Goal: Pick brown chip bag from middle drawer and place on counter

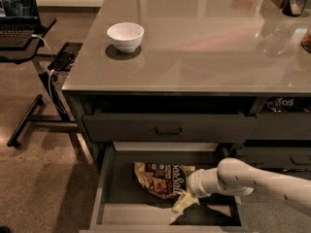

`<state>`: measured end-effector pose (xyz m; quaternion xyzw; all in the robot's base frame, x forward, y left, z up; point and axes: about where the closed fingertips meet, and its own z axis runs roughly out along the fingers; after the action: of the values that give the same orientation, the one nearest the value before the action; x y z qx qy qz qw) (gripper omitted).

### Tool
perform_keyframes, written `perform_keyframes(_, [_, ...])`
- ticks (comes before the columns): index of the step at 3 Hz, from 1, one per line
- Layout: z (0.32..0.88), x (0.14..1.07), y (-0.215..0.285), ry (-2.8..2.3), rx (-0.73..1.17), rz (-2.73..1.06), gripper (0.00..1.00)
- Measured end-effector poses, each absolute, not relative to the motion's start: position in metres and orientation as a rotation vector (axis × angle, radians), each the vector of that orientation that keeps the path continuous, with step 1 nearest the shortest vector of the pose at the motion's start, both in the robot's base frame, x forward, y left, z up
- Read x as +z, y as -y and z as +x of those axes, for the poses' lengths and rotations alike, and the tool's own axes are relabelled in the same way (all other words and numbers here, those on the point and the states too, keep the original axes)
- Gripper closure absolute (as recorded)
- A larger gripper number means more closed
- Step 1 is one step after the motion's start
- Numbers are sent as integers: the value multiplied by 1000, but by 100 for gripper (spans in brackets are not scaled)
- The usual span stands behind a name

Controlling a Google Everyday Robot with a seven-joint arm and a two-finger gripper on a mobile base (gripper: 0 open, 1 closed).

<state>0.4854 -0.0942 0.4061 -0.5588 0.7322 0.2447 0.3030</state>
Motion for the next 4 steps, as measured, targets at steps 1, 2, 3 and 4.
perform_keyframes(1, [499, 386, 92, -2000, 514, -1455, 0])
perform_keyframes(2, [527, 377, 102, -2043, 344, -1454, 0])
perform_keyframes(3, [533, 376, 102, -2038, 321, -1448, 19])
perform_keyframes(4, [533, 376, 102, -2039, 322, -1449, 42])
